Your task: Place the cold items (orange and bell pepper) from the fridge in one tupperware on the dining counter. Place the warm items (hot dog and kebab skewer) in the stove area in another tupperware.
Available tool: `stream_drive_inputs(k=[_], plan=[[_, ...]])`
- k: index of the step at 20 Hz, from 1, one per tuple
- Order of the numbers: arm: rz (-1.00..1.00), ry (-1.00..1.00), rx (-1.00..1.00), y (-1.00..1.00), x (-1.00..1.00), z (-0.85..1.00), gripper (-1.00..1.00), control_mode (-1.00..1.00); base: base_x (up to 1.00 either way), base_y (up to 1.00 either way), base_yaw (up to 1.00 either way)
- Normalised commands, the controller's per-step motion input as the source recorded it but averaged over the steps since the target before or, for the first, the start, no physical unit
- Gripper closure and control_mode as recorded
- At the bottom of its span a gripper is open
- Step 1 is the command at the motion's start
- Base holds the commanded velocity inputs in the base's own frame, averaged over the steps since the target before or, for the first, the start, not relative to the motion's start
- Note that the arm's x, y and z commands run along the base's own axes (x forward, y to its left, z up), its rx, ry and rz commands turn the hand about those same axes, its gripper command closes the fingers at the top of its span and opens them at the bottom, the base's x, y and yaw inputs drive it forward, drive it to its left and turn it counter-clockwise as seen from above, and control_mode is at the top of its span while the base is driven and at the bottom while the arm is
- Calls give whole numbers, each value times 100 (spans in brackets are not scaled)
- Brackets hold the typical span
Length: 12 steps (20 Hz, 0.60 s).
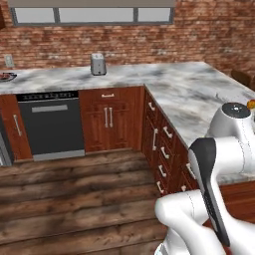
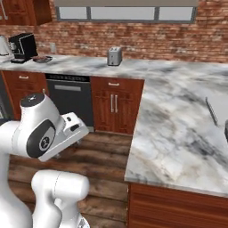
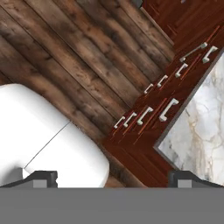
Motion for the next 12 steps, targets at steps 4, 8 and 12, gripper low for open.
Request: stream_drive_inputs(k=[4, 8, 12], plan=[[0, 0, 0, 0, 0, 0, -100, 100, 44, 27, 1], [0, 0, 0, 0, 0, 0, -100, 100, 77, 13, 0], [0, 0, 0, 0, 0, 0, -100, 100, 94, 53, 0]])
